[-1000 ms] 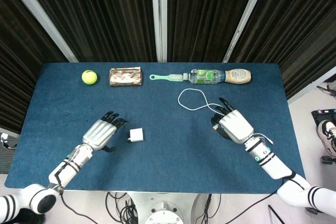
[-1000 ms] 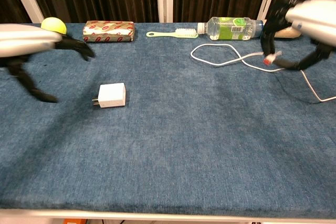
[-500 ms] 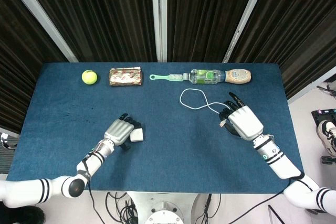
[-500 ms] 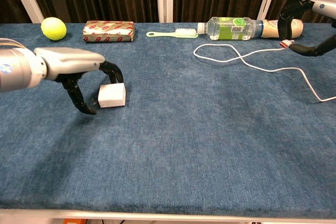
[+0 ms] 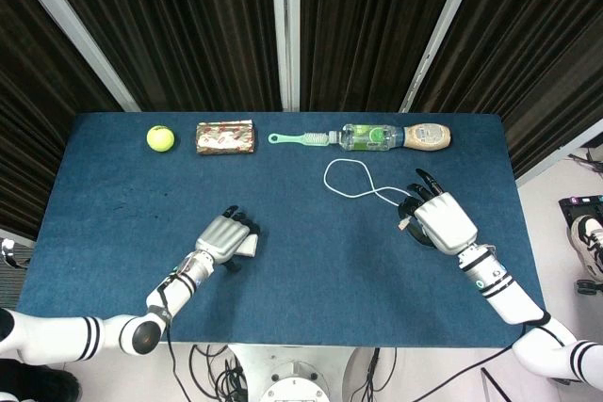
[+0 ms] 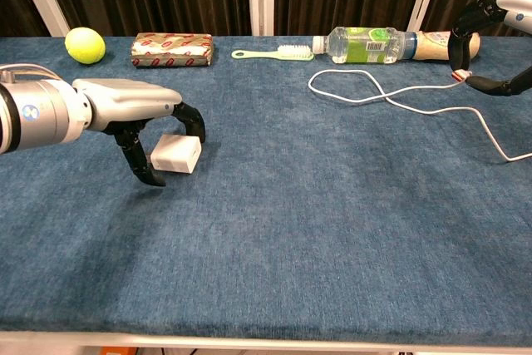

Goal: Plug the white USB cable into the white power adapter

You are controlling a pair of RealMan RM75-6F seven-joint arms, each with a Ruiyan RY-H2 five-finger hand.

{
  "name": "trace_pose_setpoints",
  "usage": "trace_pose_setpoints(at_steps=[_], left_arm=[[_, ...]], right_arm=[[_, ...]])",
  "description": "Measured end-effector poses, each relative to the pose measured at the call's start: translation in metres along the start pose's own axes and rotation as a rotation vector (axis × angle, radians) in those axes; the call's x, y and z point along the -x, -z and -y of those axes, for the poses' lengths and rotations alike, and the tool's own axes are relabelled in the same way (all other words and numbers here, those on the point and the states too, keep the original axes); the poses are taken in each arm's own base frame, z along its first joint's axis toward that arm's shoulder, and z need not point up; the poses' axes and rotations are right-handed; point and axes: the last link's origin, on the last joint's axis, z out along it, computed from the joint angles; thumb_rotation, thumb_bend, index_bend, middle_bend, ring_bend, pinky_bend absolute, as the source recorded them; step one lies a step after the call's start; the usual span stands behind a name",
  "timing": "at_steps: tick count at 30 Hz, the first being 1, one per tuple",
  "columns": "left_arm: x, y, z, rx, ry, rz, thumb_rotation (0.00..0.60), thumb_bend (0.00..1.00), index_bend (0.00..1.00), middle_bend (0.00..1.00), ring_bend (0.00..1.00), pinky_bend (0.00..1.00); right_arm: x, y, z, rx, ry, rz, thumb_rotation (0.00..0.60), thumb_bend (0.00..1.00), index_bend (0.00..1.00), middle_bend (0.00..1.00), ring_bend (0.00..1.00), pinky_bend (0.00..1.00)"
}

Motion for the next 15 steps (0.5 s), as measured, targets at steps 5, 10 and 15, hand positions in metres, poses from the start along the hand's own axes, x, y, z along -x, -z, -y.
trace_pose_setpoints(at_steps=[5,10,15], left_arm=[[-0.0010,-0.0019,0.0048,-0.010,-0.007,-0.031,0.600,0.17,0.32,0.30,0.17,0.05],[0.0009,-0.0042,0.0062,-0.012,-0.002,-0.042,0.600,0.16,0.35,0.32,0.18,0.06],[0.0008,-0.0071,0.0064,-0.015,0.015,-0.055,0.600,0.16,0.40,0.38,0.23,0.06]], right_arm=[[0.0009,0.0015,-0.0002,0.008,-0.003,0.000,0.600,0.39,0.60,0.48,0.23,0.05],[0.0010,0.0018,0.0003,0.010,-0.002,-0.001,0.600,0.39,0.60,0.48,0.23,0.05],[0.0019,0.0022,0.0008,0.013,-0.004,0.001,0.600,0.40,0.60,0.48,0.23,0.05]])
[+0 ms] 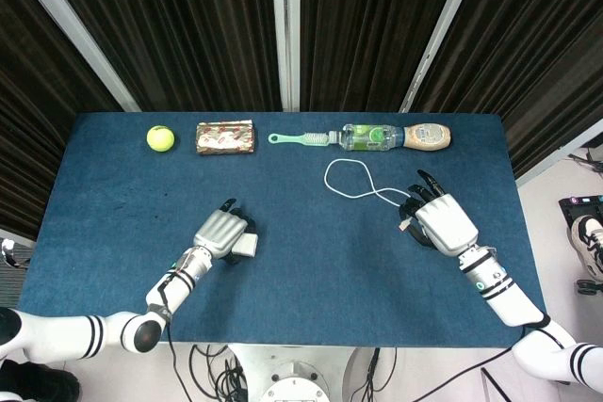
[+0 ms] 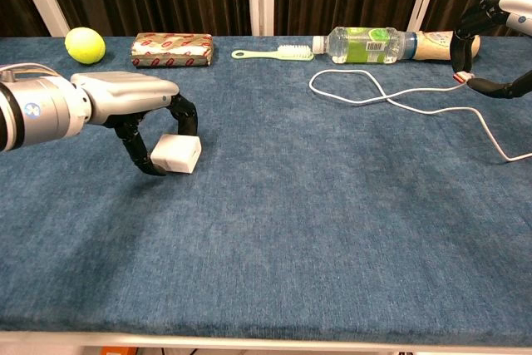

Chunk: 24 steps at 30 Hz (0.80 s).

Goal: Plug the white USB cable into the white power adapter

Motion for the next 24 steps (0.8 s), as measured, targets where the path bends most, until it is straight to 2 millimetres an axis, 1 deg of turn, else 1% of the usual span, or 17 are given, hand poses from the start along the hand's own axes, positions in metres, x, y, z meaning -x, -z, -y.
trace_pose_setpoints(at_steps=[3,9,12,16,21,24], left_arm=[[-0.001,-0.003,0.002,-0.010,0.008,-0.014,0.600,0.16,0.44,0.43,0.27,0.08],[-0.004,-0.005,0.005,-0.034,0.050,-0.043,0.600,0.17,0.47,0.47,0.31,0.10],[-0.005,-0.004,0.004,-0.040,0.059,-0.053,0.600,0.17,0.48,0.48,0.33,0.10],[-0.009,-0.001,0.000,-0.045,0.067,-0.062,0.595,0.17,0.48,0.48,0.33,0.10],[-0.018,0.002,-0.004,-0.061,0.070,-0.079,0.539,0.17,0.48,0.48,0.33,0.11],[-0.024,0.003,-0.007,-0.076,0.069,-0.092,0.522,0.17,0.48,0.48,0.33,0.11]], right_arm=[[0.001,0.000,0.001,0.001,-0.002,0.001,0.600,0.40,0.60,0.48,0.23,0.05],[0.004,-0.002,0.004,0.007,-0.015,0.014,0.600,0.41,0.60,0.48,0.23,0.05],[0.008,-0.006,0.009,0.008,-0.027,0.033,0.600,0.42,0.60,0.48,0.23,0.05],[0.011,-0.018,0.023,0.002,-0.058,0.045,0.600,0.43,0.61,0.48,0.24,0.05],[0.011,-0.036,0.045,-0.016,-0.080,0.049,0.600,0.45,0.62,0.52,0.28,0.07],[0.010,-0.048,0.058,-0.027,-0.075,0.054,0.600,0.45,0.62,0.52,0.29,0.07]])
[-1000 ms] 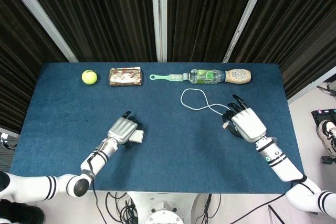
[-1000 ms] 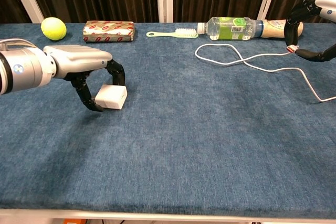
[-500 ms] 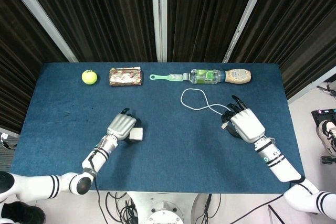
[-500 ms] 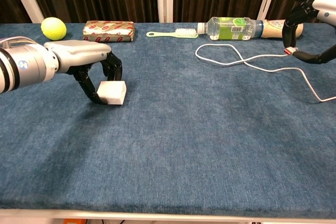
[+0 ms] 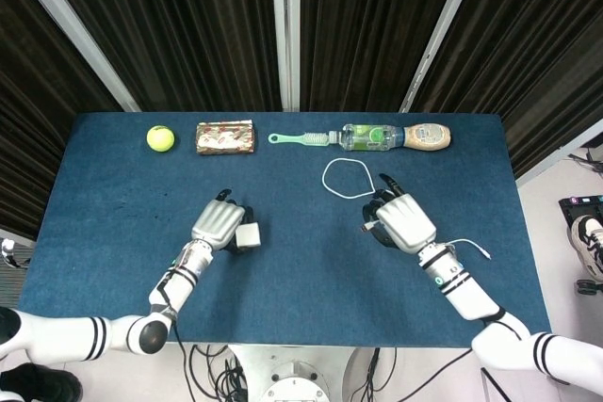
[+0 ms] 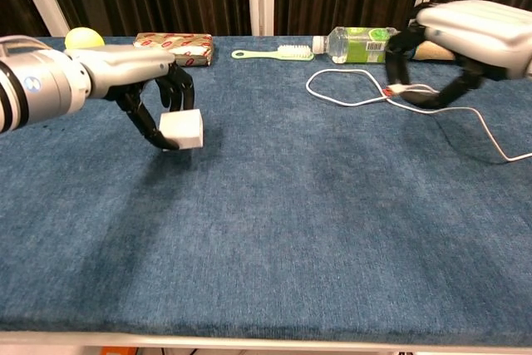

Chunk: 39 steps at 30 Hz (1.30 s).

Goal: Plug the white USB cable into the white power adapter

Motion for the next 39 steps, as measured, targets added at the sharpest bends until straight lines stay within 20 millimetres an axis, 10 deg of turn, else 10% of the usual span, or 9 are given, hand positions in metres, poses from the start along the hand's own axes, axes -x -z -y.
trace_pose_setpoints(at_steps=[22,39], left_arm=[[-0.032,-0.005,-0.041,-0.086,-0.064,-0.072,0.509,0.18,0.49,0.50,0.35,0.11],[-0.040,-0.007,-0.062,-0.072,-0.085,-0.072,0.510,0.18,0.49,0.50,0.35,0.11]], right_arm=[[0.003,-0.085,0.091,0.075,-0.109,0.088,0.600,0.45,0.62,0.52,0.29,0.07],[0.000,-0.107,0.124,0.114,-0.141,0.090,0.600,0.45,0.62,0.52,0.29,0.07]])
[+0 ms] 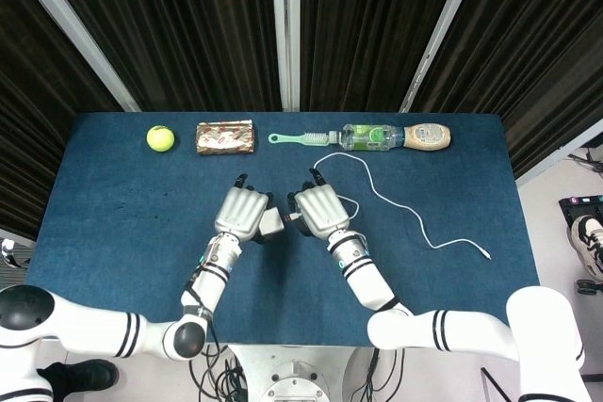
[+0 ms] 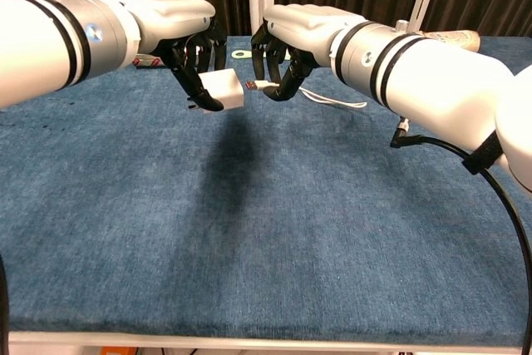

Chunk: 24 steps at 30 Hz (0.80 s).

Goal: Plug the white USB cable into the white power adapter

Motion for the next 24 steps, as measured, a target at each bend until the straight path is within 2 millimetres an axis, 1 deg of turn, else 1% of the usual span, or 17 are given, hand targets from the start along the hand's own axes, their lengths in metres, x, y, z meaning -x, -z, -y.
trace_pose_setpoints(at_steps=[24], left_arm=[[-0.0005,-0.0027,-0.0099,0.014,-0.016,0.014,0.509,0.18,0.49,0.50,0.35,0.11]], right_arm=[[0.0029,-0.0016,0.0001,0.006,-0.012,0.001,0.600,0.45,0.62,0.51,0.29,0.07]])
